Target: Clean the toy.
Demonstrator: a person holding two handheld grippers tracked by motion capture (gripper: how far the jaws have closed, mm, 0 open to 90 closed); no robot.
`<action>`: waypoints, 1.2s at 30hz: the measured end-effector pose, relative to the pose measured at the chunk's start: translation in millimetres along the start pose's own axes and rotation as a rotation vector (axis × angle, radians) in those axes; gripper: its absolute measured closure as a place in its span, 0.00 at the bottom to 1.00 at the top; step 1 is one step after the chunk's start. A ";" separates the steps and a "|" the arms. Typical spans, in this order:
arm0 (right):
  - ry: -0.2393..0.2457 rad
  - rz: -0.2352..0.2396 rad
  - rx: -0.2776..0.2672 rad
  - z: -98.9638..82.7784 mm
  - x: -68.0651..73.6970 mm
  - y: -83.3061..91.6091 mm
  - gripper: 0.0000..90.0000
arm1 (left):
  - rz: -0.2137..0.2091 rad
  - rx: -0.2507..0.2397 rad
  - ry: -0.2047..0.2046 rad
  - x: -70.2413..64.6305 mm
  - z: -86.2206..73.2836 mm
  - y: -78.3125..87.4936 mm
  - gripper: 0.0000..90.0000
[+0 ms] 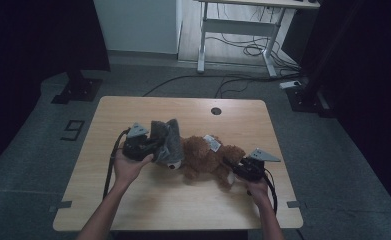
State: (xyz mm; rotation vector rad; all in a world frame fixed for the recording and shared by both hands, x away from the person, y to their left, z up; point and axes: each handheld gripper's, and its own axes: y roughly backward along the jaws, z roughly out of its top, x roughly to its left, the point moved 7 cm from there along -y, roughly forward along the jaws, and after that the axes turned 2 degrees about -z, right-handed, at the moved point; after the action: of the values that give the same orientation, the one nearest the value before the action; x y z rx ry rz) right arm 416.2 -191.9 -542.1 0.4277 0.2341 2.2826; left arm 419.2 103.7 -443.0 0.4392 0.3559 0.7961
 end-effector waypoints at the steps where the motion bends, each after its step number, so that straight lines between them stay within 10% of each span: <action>1: 0.002 0.001 -0.001 0.1 0.3 0.0 0.71 | -0.012 -0.003 -0.013 -6.3 9.3 -4.5 0.88; 7: 0.013 0.008 0.001 0.1 1.8 0.6 0.71 | -0.109 0.048 -0.029 -41.3 40.5 -51.2 0.88; 14: 0.039 0.005 0.003 0.3 2.6 1.0 0.71 | -0.150 0.146 -0.022 -60.4 26.5 -94.8 0.88; 26: 0.020 0.007 0.009 -0.2 0.9 1.1 0.71 | -0.119 0.181 0.059 -11.0 -18.0 -66.9 0.88; 36: 0.008 0.018 0.010 -1.2 0.5 0.3 0.71 | -0.030 0.149 0.002 6.2 -19.7 -27.7 0.88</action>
State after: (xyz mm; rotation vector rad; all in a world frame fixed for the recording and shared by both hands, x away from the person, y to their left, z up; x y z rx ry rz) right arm 415.2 -191.8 -543.1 0.4271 0.2469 2.3022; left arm 430.7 96.0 -474.6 0.5708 0.4246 0.7435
